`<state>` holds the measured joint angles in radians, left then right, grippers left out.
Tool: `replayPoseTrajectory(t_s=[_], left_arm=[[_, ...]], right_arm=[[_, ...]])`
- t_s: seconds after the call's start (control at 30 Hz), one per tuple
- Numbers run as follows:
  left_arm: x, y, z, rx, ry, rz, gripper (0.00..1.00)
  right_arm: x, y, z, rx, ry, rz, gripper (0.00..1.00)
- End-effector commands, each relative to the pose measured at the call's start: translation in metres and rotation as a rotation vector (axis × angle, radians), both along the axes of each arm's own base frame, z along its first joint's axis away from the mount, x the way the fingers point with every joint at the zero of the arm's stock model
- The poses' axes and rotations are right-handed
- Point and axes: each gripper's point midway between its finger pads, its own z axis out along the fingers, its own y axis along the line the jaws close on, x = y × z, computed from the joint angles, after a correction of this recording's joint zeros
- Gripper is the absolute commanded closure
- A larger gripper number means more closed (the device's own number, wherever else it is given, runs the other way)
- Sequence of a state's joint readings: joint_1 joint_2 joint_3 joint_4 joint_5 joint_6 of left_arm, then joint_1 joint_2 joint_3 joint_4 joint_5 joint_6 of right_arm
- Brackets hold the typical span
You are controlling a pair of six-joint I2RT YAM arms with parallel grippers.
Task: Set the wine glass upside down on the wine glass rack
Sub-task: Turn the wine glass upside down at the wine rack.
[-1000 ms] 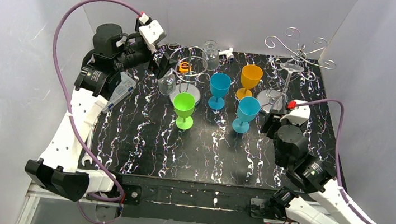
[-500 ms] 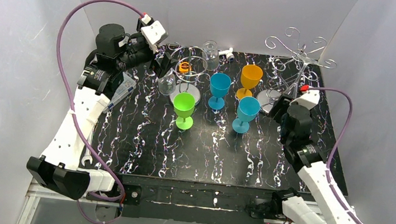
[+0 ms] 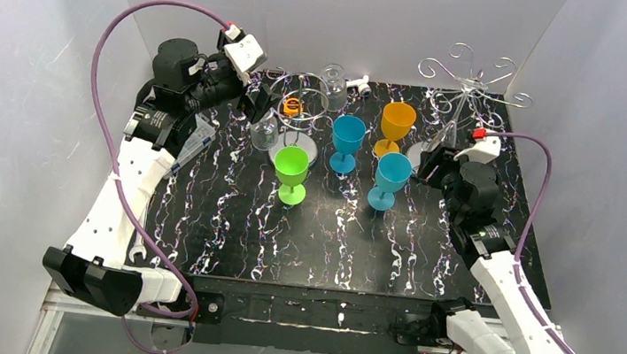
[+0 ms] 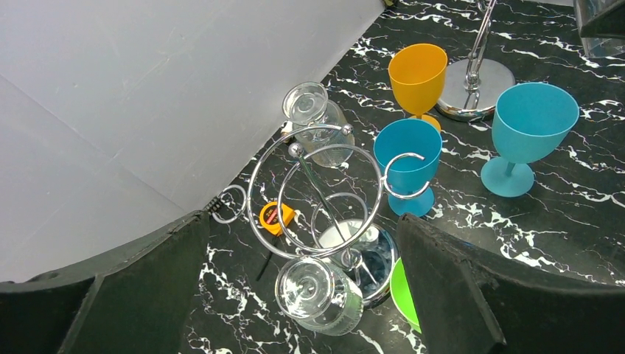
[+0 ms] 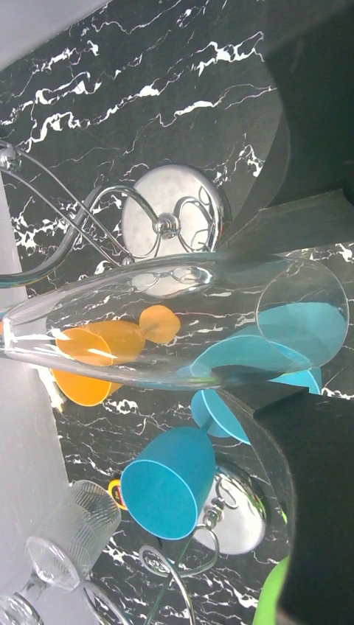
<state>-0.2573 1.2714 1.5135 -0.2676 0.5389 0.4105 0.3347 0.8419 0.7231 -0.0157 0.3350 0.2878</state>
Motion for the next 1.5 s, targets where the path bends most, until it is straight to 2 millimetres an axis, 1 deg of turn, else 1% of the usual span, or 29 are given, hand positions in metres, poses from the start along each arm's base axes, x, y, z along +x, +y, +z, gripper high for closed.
replayPoseTrajectory(t_s=[0.0,0.13,0.33,0.8,1.03,1.17,1.47], left_arm=[[-0.009,0.003,0.013,-0.003,-0.053,-0.012,0.02],[-0.011,0.003,0.012,0.002,-0.057,-0.012,0.02],[-0.011,0.003,0.014,0.007,-0.061,-0.012,0.02],[-0.013,0.005,0.013,0.015,-0.062,-0.011,0.02],[-0.014,0.005,0.013,0.021,-0.062,-0.013,0.02],[-0.014,0.005,0.014,0.021,-0.065,-0.014,0.02],[-0.015,0.005,0.012,0.027,-0.069,-0.016,0.02]], right_arm=[[0.012,0.005,0.031,0.036,-0.113,0.008,0.99],[0.021,0.007,0.031,0.035,-0.120,0.003,0.99],[0.029,0.006,0.031,0.040,-0.131,-0.004,0.99],[0.045,0.014,0.011,0.015,-0.122,0.030,0.99],[0.048,0.020,0.007,0.003,-0.124,0.060,0.99],[0.048,0.026,0.004,0.000,-0.120,0.097,0.99],[0.040,0.031,-0.004,-0.013,-0.124,0.145,0.99]])
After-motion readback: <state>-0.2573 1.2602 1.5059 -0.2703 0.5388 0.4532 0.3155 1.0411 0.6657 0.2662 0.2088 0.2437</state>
